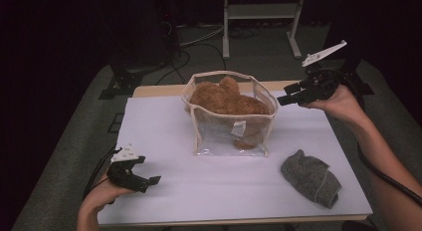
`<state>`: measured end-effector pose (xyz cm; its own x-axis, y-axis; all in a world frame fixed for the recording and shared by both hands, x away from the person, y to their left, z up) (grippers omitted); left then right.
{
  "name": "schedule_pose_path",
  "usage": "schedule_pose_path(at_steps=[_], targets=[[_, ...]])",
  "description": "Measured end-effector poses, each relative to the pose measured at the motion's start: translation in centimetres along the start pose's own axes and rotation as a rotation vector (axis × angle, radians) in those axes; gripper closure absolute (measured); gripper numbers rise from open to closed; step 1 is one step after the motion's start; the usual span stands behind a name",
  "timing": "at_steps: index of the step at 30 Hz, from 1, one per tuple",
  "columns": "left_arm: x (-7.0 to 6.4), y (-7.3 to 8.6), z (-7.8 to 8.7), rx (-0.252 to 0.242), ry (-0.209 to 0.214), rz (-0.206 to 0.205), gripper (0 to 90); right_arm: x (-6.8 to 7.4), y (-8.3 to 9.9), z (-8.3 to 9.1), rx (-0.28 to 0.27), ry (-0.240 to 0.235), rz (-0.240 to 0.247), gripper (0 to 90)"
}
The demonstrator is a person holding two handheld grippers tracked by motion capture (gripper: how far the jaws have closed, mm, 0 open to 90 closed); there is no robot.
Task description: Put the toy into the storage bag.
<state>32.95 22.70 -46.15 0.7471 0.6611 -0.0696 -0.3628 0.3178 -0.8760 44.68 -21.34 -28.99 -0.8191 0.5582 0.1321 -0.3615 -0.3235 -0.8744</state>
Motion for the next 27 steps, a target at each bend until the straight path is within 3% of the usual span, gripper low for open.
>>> schedule_pose_path(at_steps=[27], targets=[[-0.1,0.0,-0.1,-0.002,0.001,0.002,2.7,-0.9,5.2,1.8,-0.021,0.018,-0.093,34.8]])
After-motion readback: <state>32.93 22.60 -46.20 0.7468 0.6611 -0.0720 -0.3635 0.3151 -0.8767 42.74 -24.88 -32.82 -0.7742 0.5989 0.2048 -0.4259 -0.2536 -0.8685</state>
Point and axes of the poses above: each handheld gripper's, and its own axes: z roughly backward along the jaws, y roughly out of its underside, x roughly to its left, the point moved 8 cm from there along -z, roughly forward along the jaws, and after that the axes turned 14 degrees about -x, right-handed, at the moved point
